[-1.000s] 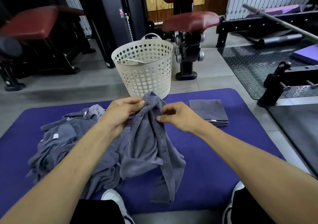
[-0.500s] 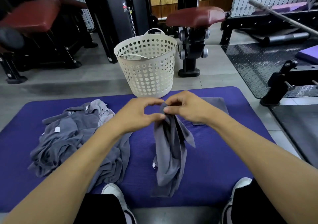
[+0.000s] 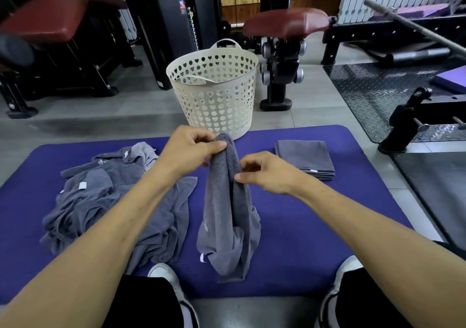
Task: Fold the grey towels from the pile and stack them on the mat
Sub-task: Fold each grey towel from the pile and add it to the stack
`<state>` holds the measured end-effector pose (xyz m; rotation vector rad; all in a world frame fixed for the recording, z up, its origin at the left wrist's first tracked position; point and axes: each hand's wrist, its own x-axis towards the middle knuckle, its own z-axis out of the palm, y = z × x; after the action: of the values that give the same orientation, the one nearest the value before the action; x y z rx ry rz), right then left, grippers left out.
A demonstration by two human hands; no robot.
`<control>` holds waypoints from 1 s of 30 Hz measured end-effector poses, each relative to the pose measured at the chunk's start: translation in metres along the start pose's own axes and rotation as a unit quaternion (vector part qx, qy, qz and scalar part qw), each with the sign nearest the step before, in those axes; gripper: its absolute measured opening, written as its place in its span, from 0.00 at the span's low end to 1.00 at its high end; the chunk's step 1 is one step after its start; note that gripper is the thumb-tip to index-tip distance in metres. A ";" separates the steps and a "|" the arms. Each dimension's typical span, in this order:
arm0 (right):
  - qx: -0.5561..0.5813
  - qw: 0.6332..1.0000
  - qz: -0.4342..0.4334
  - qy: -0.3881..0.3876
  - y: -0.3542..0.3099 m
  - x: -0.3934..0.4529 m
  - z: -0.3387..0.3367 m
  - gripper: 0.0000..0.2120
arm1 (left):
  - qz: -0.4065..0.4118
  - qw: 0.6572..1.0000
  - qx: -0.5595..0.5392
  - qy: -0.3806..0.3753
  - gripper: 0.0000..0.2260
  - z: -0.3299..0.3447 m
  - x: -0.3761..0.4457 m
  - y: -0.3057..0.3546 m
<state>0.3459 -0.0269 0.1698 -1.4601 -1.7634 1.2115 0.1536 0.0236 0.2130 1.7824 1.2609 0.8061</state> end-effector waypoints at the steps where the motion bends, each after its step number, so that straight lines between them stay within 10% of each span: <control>1: -0.002 1.000 0.012 0.000 0.000 0.000 -0.002 0.07 | -0.006 1.000 0.016 0.011 0.08 -0.002 0.001 -0.004; 11: -0.016 0.995 -0.007 0.095 -0.004 0.001 -0.020 0.06 | -0.038 0.965 0.259 -0.017 0.08 -0.008 0.005 -0.032; 14: 0.001 0.997 -0.043 0.067 -0.014 0.001 -0.021 0.05 | 0.025 0.981 0.167 -0.096 0.25 -0.002 -0.003 -0.015; 16: 0.012 0.997 -0.055 0.048 -0.017 0.001 -0.021 0.05 | 0.061 0.978 0.145 -0.136 0.19 0.004 -0.007 -0.007; 19: 0.059 0.996 -0.053 0.052 -0.015 0.002 -0.021 0.06 | 0.081 0.982 0.151 -0.073 0.02 0.010 -0.006 -0.004; 30: 0.006 0.998 0.070 0.008 0.014 0.006 -0.004 0.07 | 0.057 0.998 -0.026 0.022 0.13 -0.004 -0.004 -0.001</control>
<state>0.3547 -0.0202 0.1581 -1.6041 -1.6640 1.2742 0.1486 0.0207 0.2137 1.8178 1.1639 0.9391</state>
